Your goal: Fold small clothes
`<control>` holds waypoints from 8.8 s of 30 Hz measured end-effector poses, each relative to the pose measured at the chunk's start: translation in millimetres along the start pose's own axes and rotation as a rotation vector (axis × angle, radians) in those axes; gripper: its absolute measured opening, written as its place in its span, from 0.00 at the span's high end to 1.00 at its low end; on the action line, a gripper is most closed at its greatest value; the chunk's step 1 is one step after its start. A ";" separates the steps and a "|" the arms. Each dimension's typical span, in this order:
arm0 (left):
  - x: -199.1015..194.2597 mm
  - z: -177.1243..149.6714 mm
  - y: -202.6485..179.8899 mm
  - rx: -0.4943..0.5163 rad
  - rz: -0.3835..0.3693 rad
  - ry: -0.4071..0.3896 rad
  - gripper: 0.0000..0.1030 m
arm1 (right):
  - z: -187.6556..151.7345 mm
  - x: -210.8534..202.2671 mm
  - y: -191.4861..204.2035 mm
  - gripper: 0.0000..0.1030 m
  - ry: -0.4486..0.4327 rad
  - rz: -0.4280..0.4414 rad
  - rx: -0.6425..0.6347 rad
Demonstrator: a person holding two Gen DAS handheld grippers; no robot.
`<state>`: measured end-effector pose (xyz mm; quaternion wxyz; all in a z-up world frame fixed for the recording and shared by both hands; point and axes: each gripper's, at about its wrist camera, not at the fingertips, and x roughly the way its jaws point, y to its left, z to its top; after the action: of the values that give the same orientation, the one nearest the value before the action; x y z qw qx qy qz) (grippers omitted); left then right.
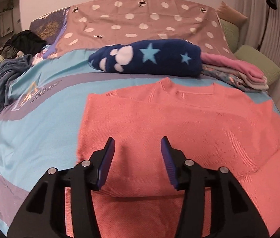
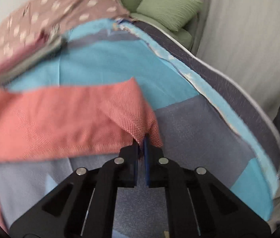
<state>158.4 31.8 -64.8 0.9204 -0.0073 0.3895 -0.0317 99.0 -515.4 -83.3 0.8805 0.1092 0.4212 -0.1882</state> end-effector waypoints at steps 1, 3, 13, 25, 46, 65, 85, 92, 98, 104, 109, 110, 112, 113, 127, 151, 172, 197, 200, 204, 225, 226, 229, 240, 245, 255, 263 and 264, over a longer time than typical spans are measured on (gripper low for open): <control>1.6 -0.3 -2.9 0.002 -0.007 0.006 0.52 | 2.2 -4.7 -5.2 0.95 -0.006 0.047 0.042; 5.1 -0.5 -7.5 0.004 -0.028 0.017 0.52 | 6.8 -15.4 -12.9 0.95 -0.009 0.178 0.130; -14.1 -0.9 -38.2 0.035 -0.245 -0.014 0.51 | 30.8 -96.9 125.6 0.95 0.070 1.010 0.158; -15.1 -19.1 -23.6 -0.070 -0.512 0.091 0.51 | -60.8 -58.0 309.8 0.80 0.330 0.881 -0.272; -24.1 47.0 -92.1 -0.128 -0.782 0.050 0.96 | -85.2 -68.7 182.6 0.53 0.204 0.698 -0.205; -106.0 77.9 7.8 -0.074 -0.489 -0.196 0.96 | -80.8 -57.7 217.7 0.45 0.085 0.459 -0.326; -10.2 19.7 96.5 -0.198 -0.225 0.034 0.58 | -82.3 -44.6 237.1 0.41 0.060 0.364 -0.427; 7.3 16.7 64.0 -0.113 -0.239 0.072 0.58 | -64.3 -27.4 195.5 0.36 0.050 0.300 -0.240; 11.1 4.3 54.5 -0.048 -0.174 0.077 0.58 | -61.3 -29.9 185.4 0.34 0.076 0.351 -0.157; 13.8 0.4 67.2 -0.078 -0.207 0.088 0.58 | -79.8 -55.3 210.3 0.32 0.063 0.352 -0.396; 17.8 19.3 67.7 -0.104 -0.226 0.072 0.58 | -49.6 -78.5 204.3 0.30 0.008 0.485 -0.326; 23.2 25.8 67.3 -0.115 -0.240 0.079 0.58 | -41.2 -77.3 203.4 0.30 -0.003 0.482 -0.308; 29.6 34.2 63.9 -0.128 -0.241 0.071 0.63 | -26.9 -67.7 204.4 0.30 -0.001 0.474 -0.265; 27.4 35.9 59.9 -0.126 -0.277 0.061 0.67 | -21.3 -60.7 203.6 0.30 0.011 0.468 -0.234; 3.2 13.5 46.1 0.054 -0.234 0.026 0.60 | -8.0 -5.8 196.7 0.30 0.106 0.446 -0.130; 28.0 16.5 47.3 0.167 0.031 0.046 0.58 | 30.2 38.7 267.7 0.94 0.141 0.467 -0.238; -16.4 -43.0 58.4 0.212 0.005 0.044 0.37 | -71.7 -25.0 201.6 0.57 0.008 0.391 -0.428; -30.9 -27.1 69.7 0.053 -0.014 0.025 0.51 | -67.7 -57.6 194.6 0.56 -0.032 0.456 -0.299; -0.4 -33.0 75.6 0.038 0.065 0.089 0.47 | -70.8 -49.4 206.4 0.56 0.005 0.431 -0.333; -13.6 -35.6 85.5 -0.005 0.041 0.076 0.49 | -74.8 -39.6 197.6 0.58 0.028 0.440 -0.302; -87.0 -106.5 95.9 -0.075 -0.237 0.077 0.53 | -107.4 -78.8 161.3 0.54 0.037 0.485 -0.273; -92.5 -113.1 97.1 -0.083 -0.268 0.079 0.52 | -111.8 -81.0 155.8 0.54 0.046 0.501 -0.263; -101.2 -129.1 96.0 -0.079 -0.322 0.091 0.52 | -128.6 -92.3 140.9 0.54 0.070 0.558 -0.240; -160.5 -193.9 89.1 -0.066 -0.399 0.092 0.51 | -202.0 -139.3 100.2 0.52 0.109 0.662 -0.218; -189.1 -227.6 90.8 -0.093 -0.477 0.076 0.51 | -230.0 -160.8 73.2 0.52 0.137 0.722 -0.191; -192.1 -244.3 92.3 -0.185 -0.645 0.071 0.51 | -255.9 -166.3 59.0 0.48 0.280 0.970 -0.120; -199.5 -217.2 87.2 -0.247 -0.688 -0.009 0.97 | -234.2 -165.3 72.1 0.93 0.277 1.088 -0.013; -212.0 -209.9 87.1 -0.248 -0.708 -0.053 0.97 | -228.1 -175.1 70.1 0.94 0.237 1.116 -0.013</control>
<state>-134.9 134.6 -62.3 0.8543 -0.2538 0.3400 -0.3003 -131.7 -329.9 -85.6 0.7939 0.3302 0.3968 0.3214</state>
